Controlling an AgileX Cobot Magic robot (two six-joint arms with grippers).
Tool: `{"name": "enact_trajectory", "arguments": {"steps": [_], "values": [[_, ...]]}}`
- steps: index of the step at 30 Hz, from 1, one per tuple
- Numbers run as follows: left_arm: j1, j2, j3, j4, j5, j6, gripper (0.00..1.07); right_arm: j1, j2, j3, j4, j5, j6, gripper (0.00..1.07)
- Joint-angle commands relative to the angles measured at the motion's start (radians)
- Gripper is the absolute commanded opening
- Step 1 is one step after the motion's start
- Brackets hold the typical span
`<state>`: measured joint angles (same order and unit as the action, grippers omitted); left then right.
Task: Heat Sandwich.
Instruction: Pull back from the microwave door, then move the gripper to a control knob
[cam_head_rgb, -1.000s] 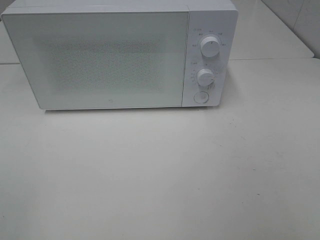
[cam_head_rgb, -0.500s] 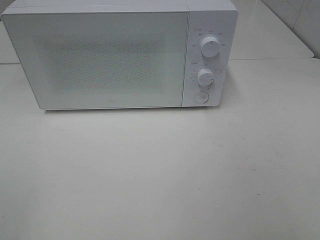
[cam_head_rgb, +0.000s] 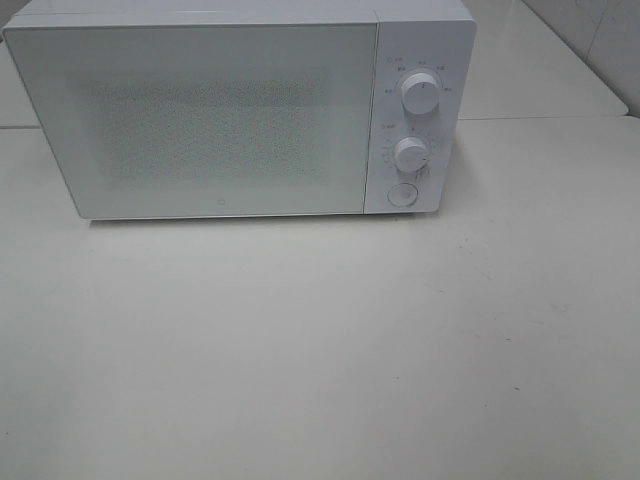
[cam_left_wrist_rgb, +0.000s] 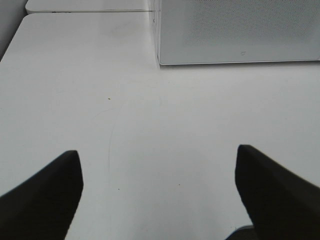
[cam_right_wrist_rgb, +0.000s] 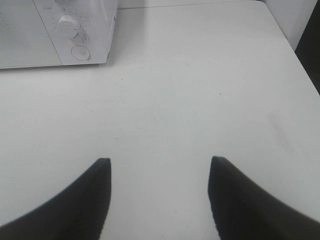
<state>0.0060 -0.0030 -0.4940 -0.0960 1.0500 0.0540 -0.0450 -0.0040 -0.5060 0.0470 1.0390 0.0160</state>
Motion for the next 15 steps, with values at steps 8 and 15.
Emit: {"name": "enact_trajectory", "arguments": {"steps": [8, 15], "values": [[-0.006, -0.023, 0.003, -0.006, -0.014, -0.004, 0.77, 0.002, 0.035, -0.020, 0.001, -0.142, -0.016, 0.58], [-0.006, -0.023, 0.003, -0.006, -0.014, -0.004, 0.77, 0.002, 0.123, -0.007, 0.076, -0.321, -0.108, 0.58]]}}
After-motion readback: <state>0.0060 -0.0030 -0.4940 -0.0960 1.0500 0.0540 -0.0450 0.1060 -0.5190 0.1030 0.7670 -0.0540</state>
